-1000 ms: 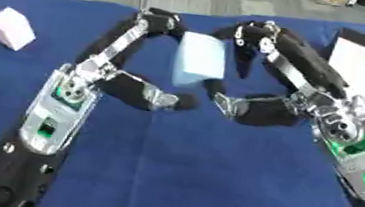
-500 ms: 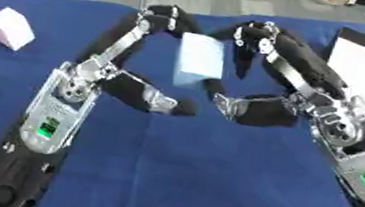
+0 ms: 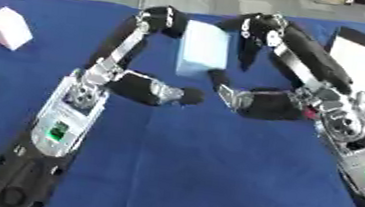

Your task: Pick up the objects with one hand, pass them to the other hand, and then place them into the box on the other side of the table.

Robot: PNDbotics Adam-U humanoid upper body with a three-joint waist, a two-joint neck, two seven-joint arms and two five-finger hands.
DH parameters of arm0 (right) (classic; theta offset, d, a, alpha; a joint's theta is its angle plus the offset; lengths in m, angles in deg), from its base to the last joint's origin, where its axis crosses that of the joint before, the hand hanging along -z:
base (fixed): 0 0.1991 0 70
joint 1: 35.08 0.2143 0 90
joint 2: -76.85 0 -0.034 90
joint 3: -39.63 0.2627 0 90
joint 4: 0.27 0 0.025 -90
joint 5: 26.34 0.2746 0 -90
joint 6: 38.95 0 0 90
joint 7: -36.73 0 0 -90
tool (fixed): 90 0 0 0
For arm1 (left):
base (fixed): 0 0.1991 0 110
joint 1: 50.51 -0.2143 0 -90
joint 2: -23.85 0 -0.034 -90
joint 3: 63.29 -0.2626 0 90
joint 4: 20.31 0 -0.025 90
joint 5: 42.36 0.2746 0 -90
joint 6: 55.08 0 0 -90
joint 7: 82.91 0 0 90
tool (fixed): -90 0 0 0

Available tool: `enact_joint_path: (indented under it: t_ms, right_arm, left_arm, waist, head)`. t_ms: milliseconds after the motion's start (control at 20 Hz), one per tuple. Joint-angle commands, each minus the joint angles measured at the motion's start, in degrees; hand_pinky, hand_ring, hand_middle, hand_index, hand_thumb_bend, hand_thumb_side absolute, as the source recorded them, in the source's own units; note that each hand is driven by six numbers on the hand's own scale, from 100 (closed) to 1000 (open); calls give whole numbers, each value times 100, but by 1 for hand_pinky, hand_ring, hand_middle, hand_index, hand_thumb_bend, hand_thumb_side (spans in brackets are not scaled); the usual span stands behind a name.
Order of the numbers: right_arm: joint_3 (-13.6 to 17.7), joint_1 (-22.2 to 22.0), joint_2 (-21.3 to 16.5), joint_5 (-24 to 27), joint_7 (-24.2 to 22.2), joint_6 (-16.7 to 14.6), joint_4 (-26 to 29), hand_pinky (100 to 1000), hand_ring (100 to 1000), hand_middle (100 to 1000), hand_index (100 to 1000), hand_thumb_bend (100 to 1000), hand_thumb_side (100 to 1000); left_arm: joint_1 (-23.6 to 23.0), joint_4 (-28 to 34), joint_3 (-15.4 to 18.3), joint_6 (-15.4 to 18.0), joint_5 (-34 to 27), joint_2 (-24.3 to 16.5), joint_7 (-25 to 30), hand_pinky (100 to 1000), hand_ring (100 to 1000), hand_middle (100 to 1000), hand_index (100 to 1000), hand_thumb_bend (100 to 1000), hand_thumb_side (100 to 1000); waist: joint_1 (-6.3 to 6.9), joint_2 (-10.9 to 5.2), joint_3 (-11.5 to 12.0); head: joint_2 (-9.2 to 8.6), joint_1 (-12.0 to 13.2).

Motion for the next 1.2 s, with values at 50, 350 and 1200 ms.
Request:
enact_joint_path:
  t_ms: [50,350,1200]
  right_arm:
    - [72,63,-13,52,-24,-47,89,432,827,311,416,100,272]
    - [134,15,23,-25,40,-67,89,431,826,315,414,100,283]
    - [1782,-360,-413,-57,1562,-90,89,458,797,323,406,100,207]
  left_arm:
    - [74,17,19,-65,-65,15,-197,738,690,695,805,783,520]
    - [39,-21,75,-103,-195,23,-410,739,693,699,806,795,517]
    - [-629,-9,536,-181,2,-367,-686,737,692,696,804,782,535]
  waist:
    - [-88,14,-10]
    - [-97,18,-15]
    - [-30,18,-114]
  head:
    - [-15,-22]
    - [-15,-20]
    - [-15,-220]
